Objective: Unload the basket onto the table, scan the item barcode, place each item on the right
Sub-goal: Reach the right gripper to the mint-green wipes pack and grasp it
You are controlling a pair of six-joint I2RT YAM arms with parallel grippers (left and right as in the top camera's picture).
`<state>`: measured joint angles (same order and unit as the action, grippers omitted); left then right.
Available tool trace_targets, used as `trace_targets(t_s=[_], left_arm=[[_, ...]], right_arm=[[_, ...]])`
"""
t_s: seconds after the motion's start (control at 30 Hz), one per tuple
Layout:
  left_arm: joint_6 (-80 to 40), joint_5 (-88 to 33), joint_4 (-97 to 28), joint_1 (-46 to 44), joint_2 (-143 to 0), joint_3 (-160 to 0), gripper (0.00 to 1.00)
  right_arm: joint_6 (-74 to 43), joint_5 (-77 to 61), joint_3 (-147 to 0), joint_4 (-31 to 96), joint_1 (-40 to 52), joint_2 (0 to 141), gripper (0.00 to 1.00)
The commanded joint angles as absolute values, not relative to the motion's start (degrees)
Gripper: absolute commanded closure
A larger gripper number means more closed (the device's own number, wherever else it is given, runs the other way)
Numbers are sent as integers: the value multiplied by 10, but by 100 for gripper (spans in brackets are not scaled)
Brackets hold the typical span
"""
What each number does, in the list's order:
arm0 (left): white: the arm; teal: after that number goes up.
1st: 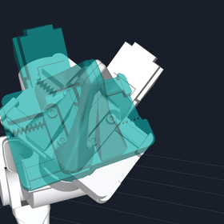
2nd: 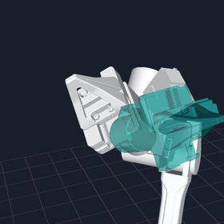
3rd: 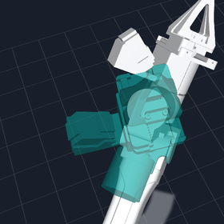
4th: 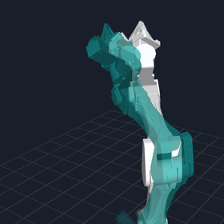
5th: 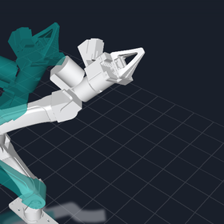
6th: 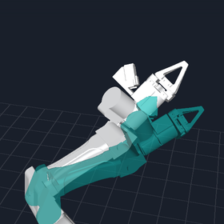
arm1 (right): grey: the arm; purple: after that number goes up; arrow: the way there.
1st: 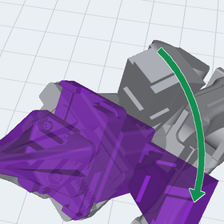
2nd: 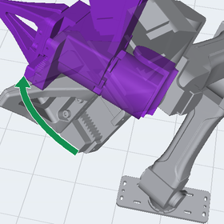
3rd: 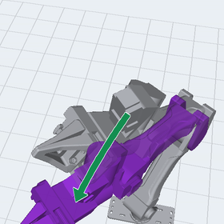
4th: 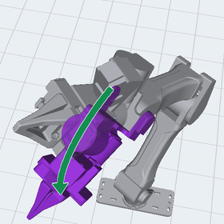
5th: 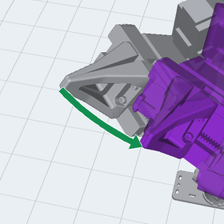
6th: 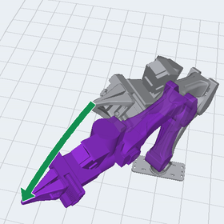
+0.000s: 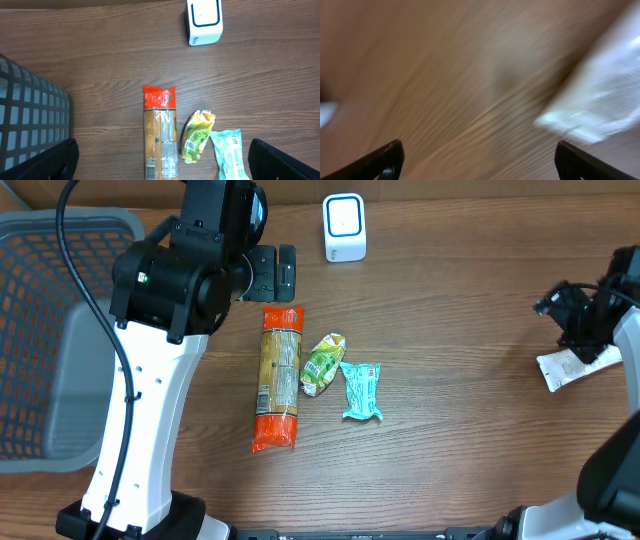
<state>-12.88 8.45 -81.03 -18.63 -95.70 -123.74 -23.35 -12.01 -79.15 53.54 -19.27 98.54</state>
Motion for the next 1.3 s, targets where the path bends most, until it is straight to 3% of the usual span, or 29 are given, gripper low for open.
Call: trace_targets(t_s=[0.0, 0.23, 0.37, 0.63, 0.9, 1.27], left_arm=[[-118, 90, -810, -183, -959, -1239, 0], [-118, 90, -810, -183, -959, -1239, 0], [-118, 90, -810, -183, -959, -1239, 1], [-118, 90, -810, -183, -959, -1239, 0], [-118, 90, -810, -183, -959, -1239, 0], [-118, 90, -810, -183, -959, -1239, 0]], right_arm=[[-129, -352, -804, 577, -151, 964, 5], [-97, -387, -761, 591, 22, 966, 23], [-117, -377, -741, 533, 145, 973, 24], [-268, -254, -724, 450, 342, 1020, 24], [-349, -175, -723, 449, 415, 1065, 21], [-368, -140, -723, 453, 416, 1071, 20]])
